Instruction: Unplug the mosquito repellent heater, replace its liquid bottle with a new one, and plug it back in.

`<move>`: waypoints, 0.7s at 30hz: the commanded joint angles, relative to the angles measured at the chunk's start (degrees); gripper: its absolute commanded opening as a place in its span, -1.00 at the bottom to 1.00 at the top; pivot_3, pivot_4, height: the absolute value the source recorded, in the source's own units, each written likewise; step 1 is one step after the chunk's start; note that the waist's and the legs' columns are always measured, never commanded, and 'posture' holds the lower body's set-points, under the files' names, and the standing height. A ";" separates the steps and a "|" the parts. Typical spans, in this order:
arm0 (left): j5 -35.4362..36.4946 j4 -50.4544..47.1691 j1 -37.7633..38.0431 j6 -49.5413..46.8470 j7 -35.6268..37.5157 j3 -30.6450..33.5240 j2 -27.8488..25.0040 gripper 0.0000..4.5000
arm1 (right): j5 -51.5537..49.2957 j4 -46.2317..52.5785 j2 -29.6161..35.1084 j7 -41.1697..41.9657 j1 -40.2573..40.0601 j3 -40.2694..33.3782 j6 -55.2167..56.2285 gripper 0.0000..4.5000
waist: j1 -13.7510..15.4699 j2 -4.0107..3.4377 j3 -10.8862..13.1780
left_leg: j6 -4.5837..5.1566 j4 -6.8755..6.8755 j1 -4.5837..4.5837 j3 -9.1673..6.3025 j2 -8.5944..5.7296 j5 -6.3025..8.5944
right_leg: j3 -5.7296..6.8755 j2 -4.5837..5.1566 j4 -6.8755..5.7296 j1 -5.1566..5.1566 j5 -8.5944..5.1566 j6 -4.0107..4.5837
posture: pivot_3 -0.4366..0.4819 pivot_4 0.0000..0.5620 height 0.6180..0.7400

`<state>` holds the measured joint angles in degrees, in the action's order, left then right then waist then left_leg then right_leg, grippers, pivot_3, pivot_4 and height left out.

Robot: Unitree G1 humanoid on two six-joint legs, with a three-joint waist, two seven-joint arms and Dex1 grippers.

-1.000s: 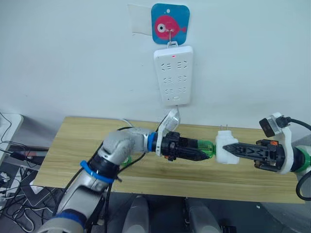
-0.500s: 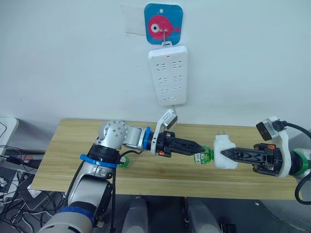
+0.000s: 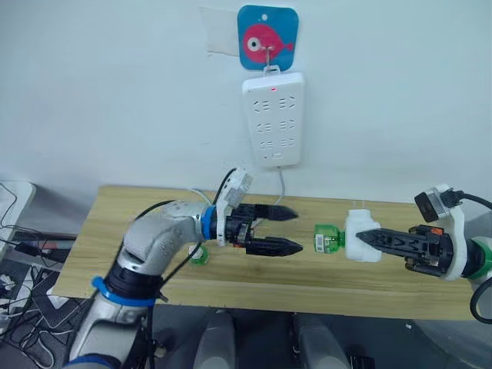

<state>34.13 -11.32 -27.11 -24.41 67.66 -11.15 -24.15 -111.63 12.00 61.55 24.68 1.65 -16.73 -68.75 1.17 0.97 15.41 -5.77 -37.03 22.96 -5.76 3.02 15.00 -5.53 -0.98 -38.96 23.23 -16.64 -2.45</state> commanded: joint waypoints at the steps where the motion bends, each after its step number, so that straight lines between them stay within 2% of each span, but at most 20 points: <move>1: -11.18 3.81 1.79 34.55 6.37 -0.83 4.47 0.99 | -1.37 0.20 -0.60 0.79 0.67 -1.78 -0.22 0.31 | 0.24 0.00 0.00 | 0.01 0.00 0.00 0.01 -0.07 0.00 | -0.02 0.05 0.00 0.00 0.00 0.00 | 0.11 -0.04 1.00; 2: -13.56 6.22 1.92 43.83 7.81 -1.01 5.66 0.99 | -1.37 0.25 -0.74 0.80 0.59 -1.87 -0.26 0.31 | 0.28 0.00 0.00 | 0.02 0.00 0.01 0.03 -0.13 0.01 | -0.04 0.10 0.01 0.00 0.00 0.00 | 0.12 -0.04 1.00; 4: -16.24 11.15 1.60 56.49 9.51 -1.66 7.49 0.99 | -1.37 0.35 -1.01 1.03 0.54 -1.95 -0.40 0.31 | 0.29 0.00 0.00 | 0.15 -0.01 0.04 0.05 -0.21 0.08 | -0.07 0.18 0.03 0.00 0.01 -0.02 | 0.11 -0.04 1.00; 9: -20.40 21.04 -1.63 78.19 8.22 -3.24 10.70 0.99 | -1.37 0.24 -1.58 1.76 0.46 -1.99 -0.90 0.31 | 0.28 0.01 0.00 | 0.26 -0.05 0.07 0.03 -0.27 0.11 | -0.07 0.23 0.02 0.00 0.04 -0.06 | 0.11 -0.06 1.00; 15: -26.28 28.77 -5.50 85.26 1.90 -4.67 11.96 0.99 | -1.37 0.66 -2.03 2.44 0.84 -1.03 -1.07 0.31 | 0.16 0.01 0.00 | 0.35 -0.05 0.06 -0.01 -0.28 0.07 | -0.05 0.23 -0.01 -0.01 0.05 -0.09 | 0.11 -0.06 1.00; 21: -28.32 31.41 -6.49 88.01 -2.43 -7.67 10.43 0.99 | -1.37 0.55 -2.55 2.10 1.91 -0.11 -1.10 0.31 | 0.13 0.01 0.00 | 0.39 -0.03 0.05 -0.05 -0.29 0.04 | -0.03 0.23 -0.02 -0.02 0.06 -0.10 | 0.11 -0.05 1.00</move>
<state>5.96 20.66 -33.32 62.18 67.00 -17.99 -13.58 -111.62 11.47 59.01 25.96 3.10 -16.48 -69.61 1.30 0.98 15.41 -5.37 -37.05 23.01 -5.83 2.73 15.04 -5.55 -0.75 -38.99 23.21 -16.58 -2.55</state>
